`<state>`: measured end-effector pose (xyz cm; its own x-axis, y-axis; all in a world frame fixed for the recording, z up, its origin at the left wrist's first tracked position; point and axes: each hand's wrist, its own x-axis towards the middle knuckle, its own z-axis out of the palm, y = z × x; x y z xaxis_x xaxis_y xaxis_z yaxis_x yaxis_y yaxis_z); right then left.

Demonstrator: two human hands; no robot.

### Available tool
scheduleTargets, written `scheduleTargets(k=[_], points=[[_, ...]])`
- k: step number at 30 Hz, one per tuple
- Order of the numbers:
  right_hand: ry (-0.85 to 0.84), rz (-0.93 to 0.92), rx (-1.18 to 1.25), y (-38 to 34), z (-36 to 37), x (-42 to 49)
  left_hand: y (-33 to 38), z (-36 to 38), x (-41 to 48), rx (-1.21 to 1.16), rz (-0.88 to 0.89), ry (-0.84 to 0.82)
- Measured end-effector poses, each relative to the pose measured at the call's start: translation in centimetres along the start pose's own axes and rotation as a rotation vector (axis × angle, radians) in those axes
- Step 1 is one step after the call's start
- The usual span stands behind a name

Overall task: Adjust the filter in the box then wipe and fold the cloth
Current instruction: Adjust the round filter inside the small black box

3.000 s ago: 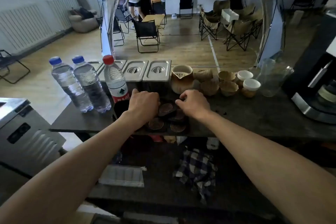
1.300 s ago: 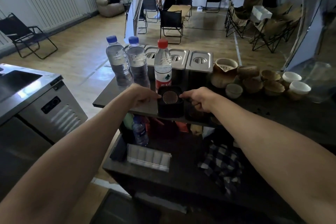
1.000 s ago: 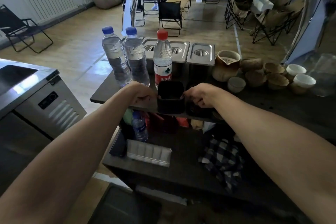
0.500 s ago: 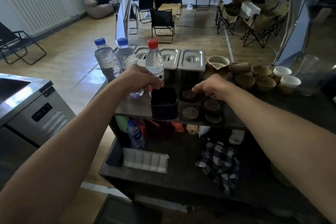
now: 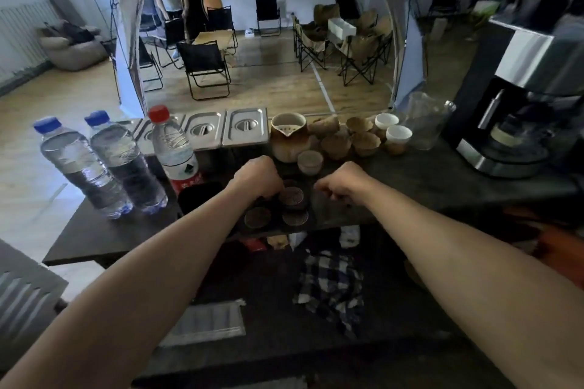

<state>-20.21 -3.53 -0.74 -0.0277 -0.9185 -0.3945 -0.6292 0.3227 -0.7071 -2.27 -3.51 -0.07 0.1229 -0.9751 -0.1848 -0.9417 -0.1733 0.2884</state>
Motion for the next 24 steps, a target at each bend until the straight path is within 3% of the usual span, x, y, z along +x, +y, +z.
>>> scheduleTargets(k=[13, 19, 24], points=[[-0.098, 0.023, 0.144, 0.5, 1.9, 1.2, -1.0, 0.5, 1.5, -0.131, -0.142, -0.056], [-0.120, -0.064, 0.237, -2.5, 1.0, 1.0, -2.8, -2.3, 1.0, -0.337, -0.164, -0.018], [-0.300, -0.095, 0.241, -6.2, 2.5, -0.1, -6.5, -6.9, -2.5, -0.507, -0.169, 0.119]])
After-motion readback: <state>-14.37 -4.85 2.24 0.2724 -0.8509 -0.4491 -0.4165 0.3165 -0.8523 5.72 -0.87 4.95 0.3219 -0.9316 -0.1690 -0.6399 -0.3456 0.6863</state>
